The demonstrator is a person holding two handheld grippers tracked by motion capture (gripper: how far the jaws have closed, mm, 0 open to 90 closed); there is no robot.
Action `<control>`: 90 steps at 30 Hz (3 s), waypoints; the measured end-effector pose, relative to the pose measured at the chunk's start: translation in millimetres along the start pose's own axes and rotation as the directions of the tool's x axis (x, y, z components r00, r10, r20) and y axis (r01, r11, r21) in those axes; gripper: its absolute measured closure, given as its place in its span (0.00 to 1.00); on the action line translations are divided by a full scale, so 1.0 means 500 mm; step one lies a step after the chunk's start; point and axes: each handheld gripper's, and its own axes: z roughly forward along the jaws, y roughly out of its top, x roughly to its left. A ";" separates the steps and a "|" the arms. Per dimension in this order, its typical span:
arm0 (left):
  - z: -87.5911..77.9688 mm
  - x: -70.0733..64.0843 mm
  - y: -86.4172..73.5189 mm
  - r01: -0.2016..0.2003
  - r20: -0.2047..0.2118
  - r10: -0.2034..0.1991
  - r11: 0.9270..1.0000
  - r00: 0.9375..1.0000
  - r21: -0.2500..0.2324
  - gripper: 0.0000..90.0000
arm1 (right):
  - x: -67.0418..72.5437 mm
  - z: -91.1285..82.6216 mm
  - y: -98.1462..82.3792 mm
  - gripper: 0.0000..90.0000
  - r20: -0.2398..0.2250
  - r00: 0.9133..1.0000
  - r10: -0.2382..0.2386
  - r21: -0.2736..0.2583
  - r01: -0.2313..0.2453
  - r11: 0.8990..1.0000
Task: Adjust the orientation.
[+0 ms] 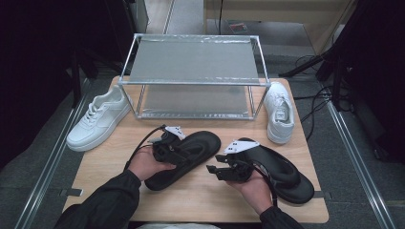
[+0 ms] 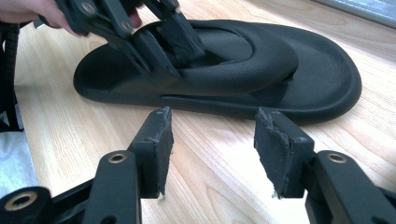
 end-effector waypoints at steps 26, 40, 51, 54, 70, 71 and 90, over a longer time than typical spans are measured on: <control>-0.106 0.104 -0.082 -0.003 -0.029 0.000 0.996 1.000 -0.092 0.99 | -0.013 0.056 0.021 0.95 0.081 0.997 0.022 0.003 -0.022 1.000; -0.071 0.129 -0.104 0.076 -0.072 -0.081 0.995 0.994 -0.067 1.00 | -0.054 0.085 0.039 1.00 0.081 0.990 0.112 0.033 -0.115 0.993; -0.078 0.124 -0.123 0.130 -0.065 -0.136 0.988 0.989 -0.087 1.00 | -0.059 0.097 0.053 1.00 0.061 0.991 0.115 0.050 -0.118 0.992; -0.080 0.121 -0.127 0.130 -0.065 -0.136 0.988 0.989 -0.087 1.00 | -0.060 0.101 0.056 1.00 0.054 0.990 0.128 0.053 -0.131 0.990; -0.093 0.090 -0.159 0.152 -0.080 -0.159 0.985 0.984 -0.084 1.00 | -0.056 0.130 0.081 1.00 0.045 0.995 0.092 0.067 -0.095 0.993; -0.094 0.089 -0.162 0.163 -0.073 -0.169 0.983 0.983 -0.084 1.00 | -0.056 0.131 0.082 1.00 0.044 0.995 0.090 0.065 -0.093 0.994; -0.096 0.069 -0.179 0.208 -0.063 -0.214 0.974 0.975 -0.090 1.00 | -0.059 0.177 0.123 1.00 0.053 0.997 0.065 0.065 -0.068 0.996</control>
